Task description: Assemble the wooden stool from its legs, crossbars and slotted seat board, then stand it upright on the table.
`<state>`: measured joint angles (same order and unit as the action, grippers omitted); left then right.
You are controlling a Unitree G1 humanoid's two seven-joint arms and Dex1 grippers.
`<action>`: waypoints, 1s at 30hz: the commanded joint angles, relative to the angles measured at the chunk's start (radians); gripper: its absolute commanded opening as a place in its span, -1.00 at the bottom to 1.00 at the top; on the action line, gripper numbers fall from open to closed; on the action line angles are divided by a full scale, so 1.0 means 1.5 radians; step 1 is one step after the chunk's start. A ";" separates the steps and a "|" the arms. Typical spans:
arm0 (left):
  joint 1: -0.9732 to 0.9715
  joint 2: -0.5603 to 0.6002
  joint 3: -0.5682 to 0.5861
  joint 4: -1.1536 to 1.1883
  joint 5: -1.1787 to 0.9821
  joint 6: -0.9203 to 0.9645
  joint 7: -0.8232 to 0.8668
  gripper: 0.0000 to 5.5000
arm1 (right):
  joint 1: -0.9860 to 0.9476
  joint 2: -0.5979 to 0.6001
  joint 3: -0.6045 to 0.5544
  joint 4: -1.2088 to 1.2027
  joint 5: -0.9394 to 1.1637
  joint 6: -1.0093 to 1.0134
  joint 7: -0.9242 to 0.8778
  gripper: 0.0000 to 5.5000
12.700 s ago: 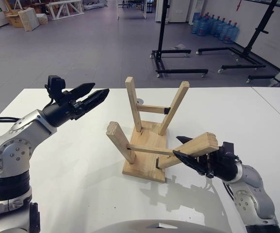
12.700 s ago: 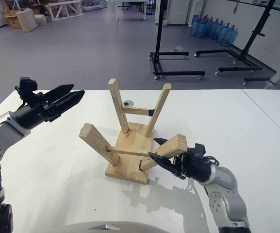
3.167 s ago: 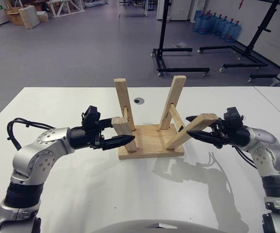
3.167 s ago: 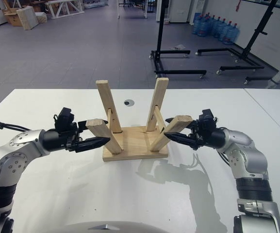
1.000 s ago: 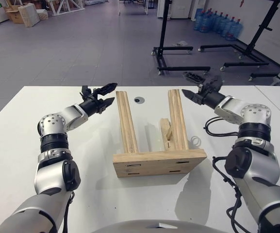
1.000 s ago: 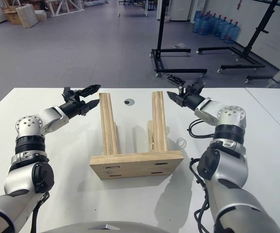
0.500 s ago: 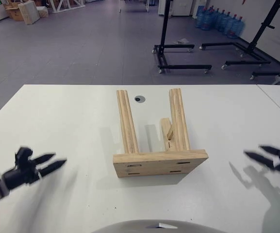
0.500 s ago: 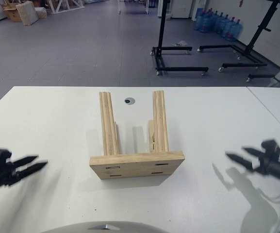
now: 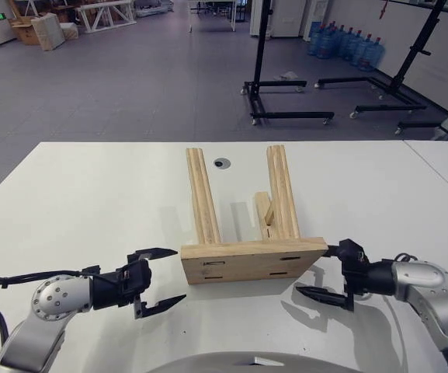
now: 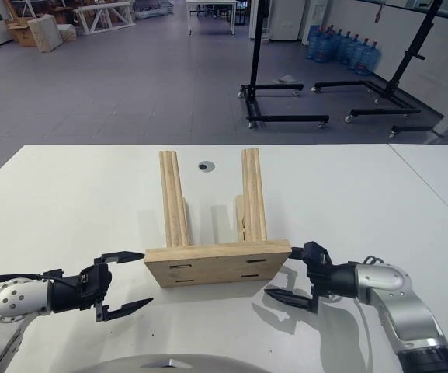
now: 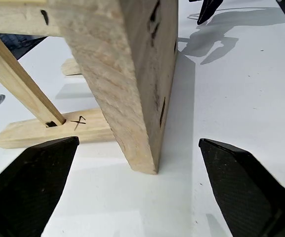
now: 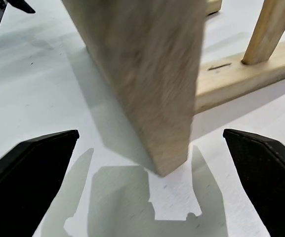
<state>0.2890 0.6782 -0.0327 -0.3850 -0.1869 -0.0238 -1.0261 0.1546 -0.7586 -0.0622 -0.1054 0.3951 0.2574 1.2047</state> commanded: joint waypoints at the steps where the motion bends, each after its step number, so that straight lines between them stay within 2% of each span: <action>1: -0.039 -0.015 -0.027 -0.004 -0.005 0.029 0.023 0.62 | -0.019 0.003 0.014 -0.027 0.016 0.026 -0.006 0.96; 7: -0.068 -0.040 -0.066 -0.015 -0.014 0.058 0.047 0.62 | -0.044 0.014 0.025 -0.022 0.025 0.033 -0.007 0.96; 9: -0.064 -0.036 -0.074 -0.012 -0.010 0.049 0.045 0.63 | -0.051 0.014 0.021 -0.017 0.029 0.033 -0.004 0.86; 16: -0.051 -0.022 -0.084 0.038 0.018 -0.010 0.040 0.27 | -0.054 0.007 0.017 0.005 0.036 0.022 0.018 0.41; 22: -0.080 -0.031 -0.090 0.043 -0.006 0.013 0.037 -0.03 | -0.050 0.005 0.024 -0.003 0.052 0.027 0.054 0.05; 26: -0.109 -0.036 -0.078 0.016 -0.072 0.089 0.036 -0.26 | -0.064 -0.013 0.002 -0.045 0.114 0.103 0.068 -0.22; 30: -0.136 -0.022 -0.050 -0.020 -0.167 0.220 0.033 -0.28 | -0.113 -0.032 -0.036 -0.086 0.214 0.240 0.050 -0.25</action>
<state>0.1265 0.6423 -0.1364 -0.3749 -0.3642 0.2148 -0.9944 0.0575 -0.8075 -0.0807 -0.1831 0.5844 0.5042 1.3034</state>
